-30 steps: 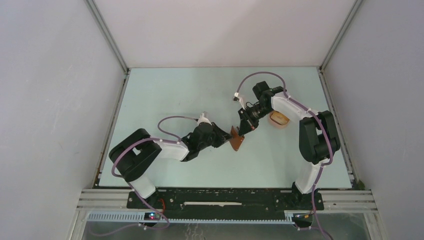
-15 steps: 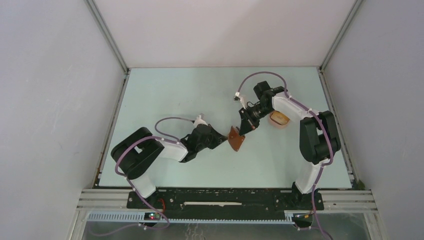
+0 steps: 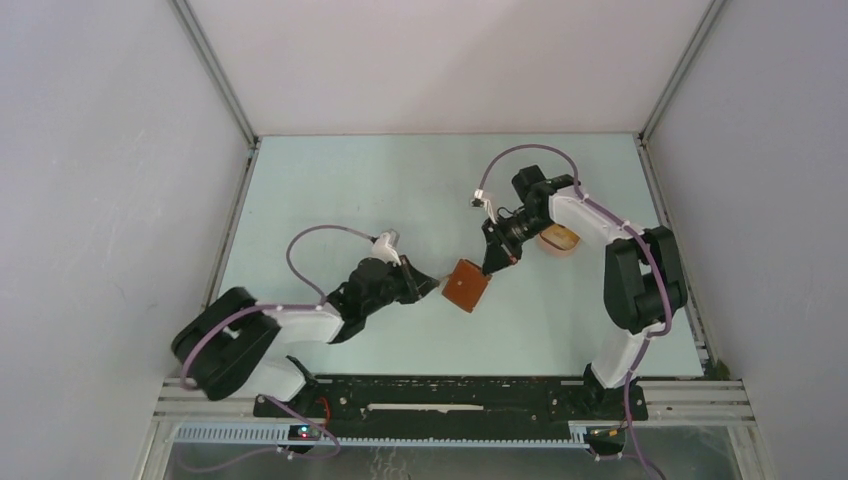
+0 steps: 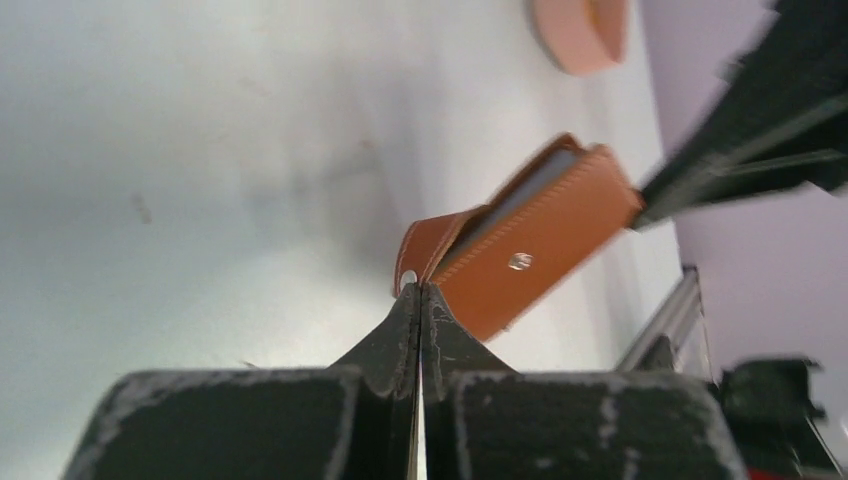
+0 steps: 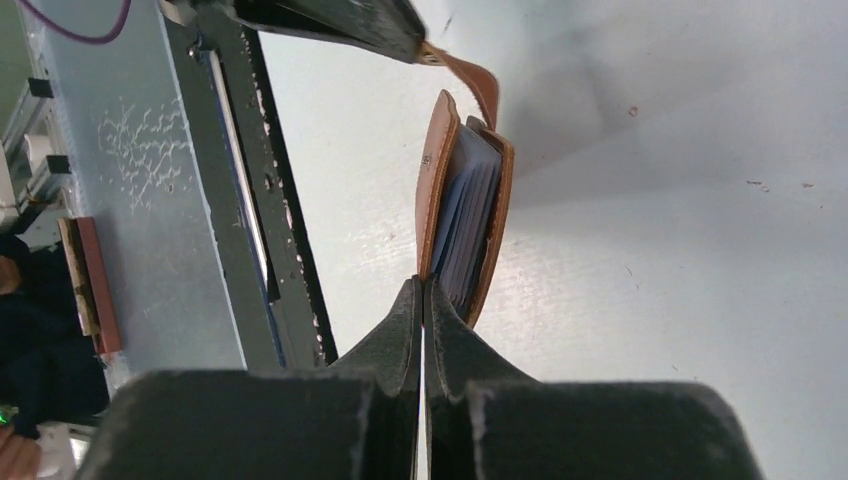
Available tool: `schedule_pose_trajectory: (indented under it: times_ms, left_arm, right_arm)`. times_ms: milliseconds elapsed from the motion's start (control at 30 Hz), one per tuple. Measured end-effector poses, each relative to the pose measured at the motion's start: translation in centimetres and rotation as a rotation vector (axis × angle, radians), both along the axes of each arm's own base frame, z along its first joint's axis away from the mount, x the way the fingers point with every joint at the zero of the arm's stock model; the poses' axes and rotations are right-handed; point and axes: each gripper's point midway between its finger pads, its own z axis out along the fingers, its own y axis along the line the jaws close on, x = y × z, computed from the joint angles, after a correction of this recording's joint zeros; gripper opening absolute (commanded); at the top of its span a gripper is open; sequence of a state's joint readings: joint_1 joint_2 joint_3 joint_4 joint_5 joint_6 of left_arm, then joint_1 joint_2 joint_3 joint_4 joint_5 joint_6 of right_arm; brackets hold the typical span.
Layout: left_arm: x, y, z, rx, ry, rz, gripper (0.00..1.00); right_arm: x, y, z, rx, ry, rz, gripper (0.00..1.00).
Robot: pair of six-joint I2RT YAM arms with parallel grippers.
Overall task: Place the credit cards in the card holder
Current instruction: Open the card holder at the center of the board.
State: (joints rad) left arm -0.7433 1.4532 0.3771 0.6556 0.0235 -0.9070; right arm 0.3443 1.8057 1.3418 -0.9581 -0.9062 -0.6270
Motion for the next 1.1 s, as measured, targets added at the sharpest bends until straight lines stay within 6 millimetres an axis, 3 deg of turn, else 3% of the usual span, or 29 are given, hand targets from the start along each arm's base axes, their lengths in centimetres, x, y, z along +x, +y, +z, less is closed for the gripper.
schedule_pose_trajectory:
  times_ms: [200,300,367,433,567,800,1100]
  left_arm:
    - [-1.9,-0.2,6.9,-0.078,-0.224,-0.167,0.0]
    - [-2.8,-0.1,9.5,-0.115,-0.297,-0.221,0.0]
    - [-3.3,0.0,10.0,-0.118,-0.312,-0.247,0.0]
    - [-3.6,0.1,9.7,-0.101,-0.303,-0.26,0.04]
    - [-3.7,0.7,7.6,-0.018,-0.239,-0.272,0.27]
    - [-2.7,-0.2,5.8,0.102,-0.21,-0.321,0.6]
    - [-0.8,-6.2,4.4,0.395,-0.288,-0.429,0.67]
  right_arm:
    - [-0.6,-0.7,1.1,0.027,-0.086,0.049,0.45]
    - [0.6,-1.1,0.8,-0.014,-0.119,0.006,0.52]
    - [1.5,-1.5,0.4,-0.048,-0.133,-0.034,0.52]
    - [2.3,-2.0,0.1,-0.076,-0.14,-0.078,0.56]
    - [2.6,-2.7,0.0,-0.087,-0.146,-0.121,0.6]
    - [2.1,-1.8,0.0,-0.045,-0.086,-0.128,0.59]
    - [2.4,-2.4,-0.6,-0.015,0.011,-0.185,0.58]
